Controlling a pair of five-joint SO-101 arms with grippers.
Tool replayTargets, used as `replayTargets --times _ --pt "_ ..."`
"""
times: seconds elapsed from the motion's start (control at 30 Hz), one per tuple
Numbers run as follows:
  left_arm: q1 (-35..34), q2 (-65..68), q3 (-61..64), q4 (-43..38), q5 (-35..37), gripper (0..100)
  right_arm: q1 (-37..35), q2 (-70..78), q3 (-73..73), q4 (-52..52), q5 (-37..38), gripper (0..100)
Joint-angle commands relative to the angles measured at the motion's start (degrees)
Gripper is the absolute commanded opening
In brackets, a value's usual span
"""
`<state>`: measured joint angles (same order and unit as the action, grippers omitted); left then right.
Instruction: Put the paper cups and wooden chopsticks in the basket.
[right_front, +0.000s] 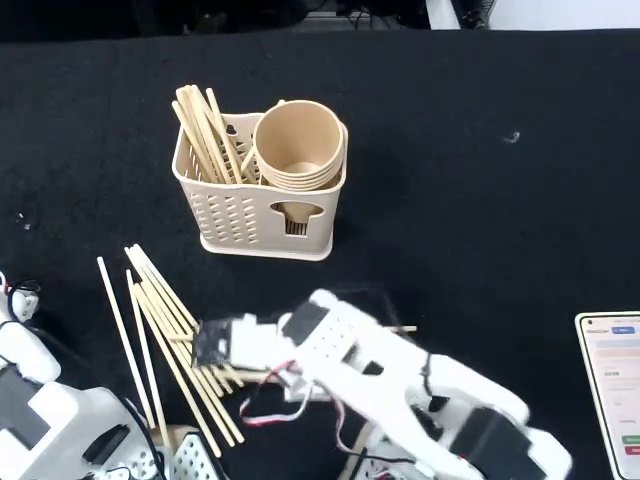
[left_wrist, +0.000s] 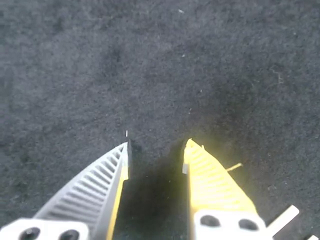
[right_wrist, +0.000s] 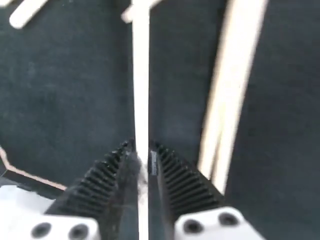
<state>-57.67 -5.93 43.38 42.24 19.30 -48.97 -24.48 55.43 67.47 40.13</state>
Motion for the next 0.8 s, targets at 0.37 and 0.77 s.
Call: replayTargets --times 0.37,0.77 --pt "-0.22 -1.67 -2.33 0.44 0.18 18 5.54 -34.95 -22.99 -3.78 -12.57 1.1" --pt "2.77 -1.67 -1.19 0.26 0.09 18 7.91 -29.67 -22.81 -51.96 -33.58 1.1"
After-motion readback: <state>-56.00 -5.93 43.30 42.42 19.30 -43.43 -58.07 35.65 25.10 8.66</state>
